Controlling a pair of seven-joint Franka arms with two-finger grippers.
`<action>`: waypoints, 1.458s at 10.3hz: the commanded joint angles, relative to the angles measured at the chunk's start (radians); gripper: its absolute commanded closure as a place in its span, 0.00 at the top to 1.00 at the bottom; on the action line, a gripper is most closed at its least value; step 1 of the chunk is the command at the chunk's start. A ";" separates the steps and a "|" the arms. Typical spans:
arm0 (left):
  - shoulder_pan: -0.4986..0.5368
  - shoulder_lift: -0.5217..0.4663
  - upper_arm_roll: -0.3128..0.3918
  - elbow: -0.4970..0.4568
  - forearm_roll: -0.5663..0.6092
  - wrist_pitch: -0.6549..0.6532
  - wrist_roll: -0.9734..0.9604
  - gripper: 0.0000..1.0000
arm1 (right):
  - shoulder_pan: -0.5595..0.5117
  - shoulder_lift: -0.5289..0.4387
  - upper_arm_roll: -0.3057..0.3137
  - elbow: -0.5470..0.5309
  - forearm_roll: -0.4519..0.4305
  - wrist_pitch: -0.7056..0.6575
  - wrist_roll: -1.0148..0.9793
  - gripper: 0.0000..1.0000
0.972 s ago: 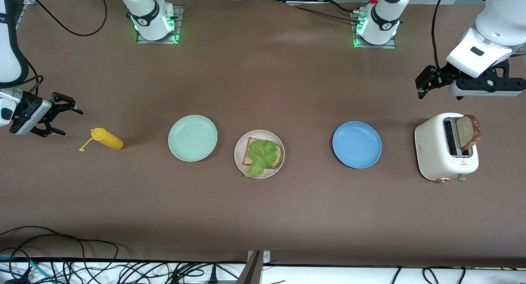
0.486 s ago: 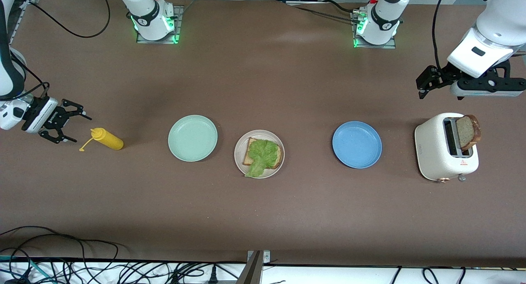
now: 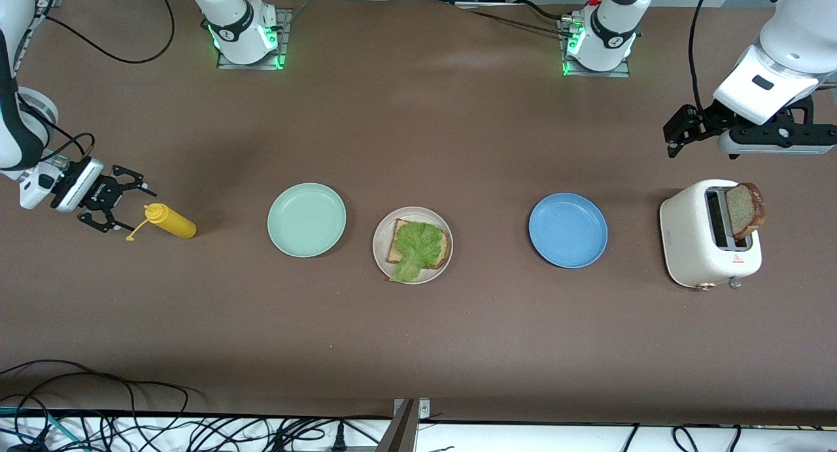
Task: Make sandwich on beige plate with both arms
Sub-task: 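Grasp the yellow mustard bottle with the right gripper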
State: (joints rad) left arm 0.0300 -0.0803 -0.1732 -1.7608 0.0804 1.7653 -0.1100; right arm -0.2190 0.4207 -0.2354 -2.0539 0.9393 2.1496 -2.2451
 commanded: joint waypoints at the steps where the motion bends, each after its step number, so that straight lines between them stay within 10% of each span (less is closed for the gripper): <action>1: 0.008 0.004 -0.003 0.014 -0.008 -0.017 0.018 1.00 | -0.010 0.050 0.010 0.017 0.106 -0.016 -0.124 1.00; 9: 0.021 0.004 0.000 0.015 -0.045 -0.044 0.021 1.00 | -0.002 0.122 0.067 0.072 0.197 -0.046 -0.143 0.99; 12: 0.056 0.011 0.000 0.047 -0.133 -0.066 0.021 1.00 | 0.001 0.125 0.071 0.084 0.202 -0.046 -0.140 0.01; 15: 0.054 0.096 -0.005 0.176 -0.129 -0.184 0.018 1.00 | 0.030 0.121 0.091 0.161 0.184 -0.048 -0.053 0.00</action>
State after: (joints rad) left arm 0.0799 -0.0386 -0.1738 -1.6618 -0.0243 1.6307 -0.1100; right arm -0.2115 0.5339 -0.1523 -1.9622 1.1207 2.1148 -2.3558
